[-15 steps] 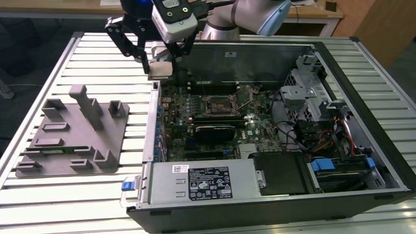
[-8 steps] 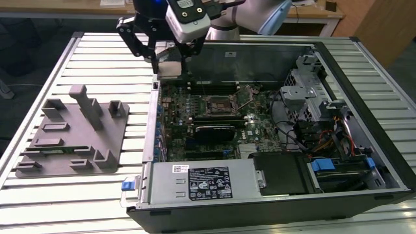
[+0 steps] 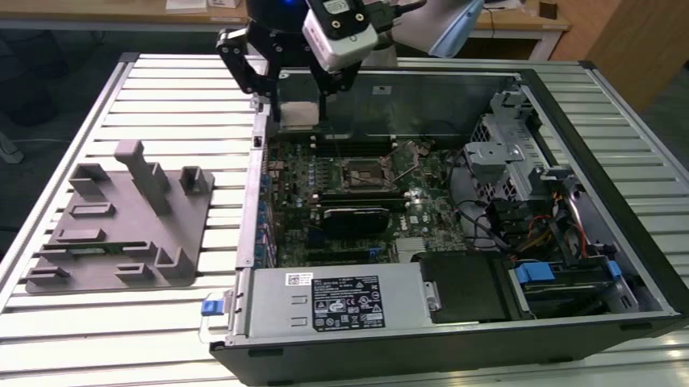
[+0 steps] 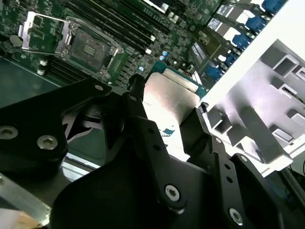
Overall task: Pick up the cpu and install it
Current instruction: 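Pick up the cpu and move it towards the insertion slot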
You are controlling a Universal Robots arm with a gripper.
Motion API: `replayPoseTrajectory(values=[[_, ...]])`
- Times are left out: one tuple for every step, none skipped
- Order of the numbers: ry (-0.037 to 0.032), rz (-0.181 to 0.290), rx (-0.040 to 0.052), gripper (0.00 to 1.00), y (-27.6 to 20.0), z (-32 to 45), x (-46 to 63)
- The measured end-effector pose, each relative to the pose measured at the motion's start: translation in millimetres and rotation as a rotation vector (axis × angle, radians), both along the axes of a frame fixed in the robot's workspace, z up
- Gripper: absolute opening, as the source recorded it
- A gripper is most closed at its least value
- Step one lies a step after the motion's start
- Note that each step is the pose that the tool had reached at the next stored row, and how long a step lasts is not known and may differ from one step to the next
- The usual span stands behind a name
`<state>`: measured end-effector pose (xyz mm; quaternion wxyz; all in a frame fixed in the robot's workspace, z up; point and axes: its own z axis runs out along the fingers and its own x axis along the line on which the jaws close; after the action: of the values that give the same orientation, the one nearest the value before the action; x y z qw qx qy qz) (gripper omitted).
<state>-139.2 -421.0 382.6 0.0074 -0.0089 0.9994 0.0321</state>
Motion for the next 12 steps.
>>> replayPoseTrajectory(values=[[0.0, 0.0, 0.0, 0.54, 0.0, 0.0, 2.6], [0.0, 0.0, 0.0001, 0.54, 0.0, 0.0, 5.0], [0.0, 0.0, 0.0, 0.54, 0.0, 0.0, 7.3], [0.0, 0.0, 0.0, 0.54, 0.0, 0.0, 9.6], [0.0, 0.0, 0.0, 0.54, 0.0, 0.0, 11.9], [0.0, 0.0, 0.0, 0.54, 0.0, 0.0, 14.3], [0.0, 0.0, 0.0, 0.54, 0.0, 0.0, 16.8], [0.0, 0.0, 0.0, 0.54, 0.0, 0.0, 19.4], [0.0001, 0.0, 0.0, 0.54, 0.0, 0.0, 21.8], [0.0, 0.0, 0.0, 0.54, 0.0, 0.0, 24.1], [0.0, 0.0, 0.0, 0.54, 0.0, 0.0, 26.2], [0.0, 0.0, 0.0, 0.54, 0.0, 0.0, 28.2]])
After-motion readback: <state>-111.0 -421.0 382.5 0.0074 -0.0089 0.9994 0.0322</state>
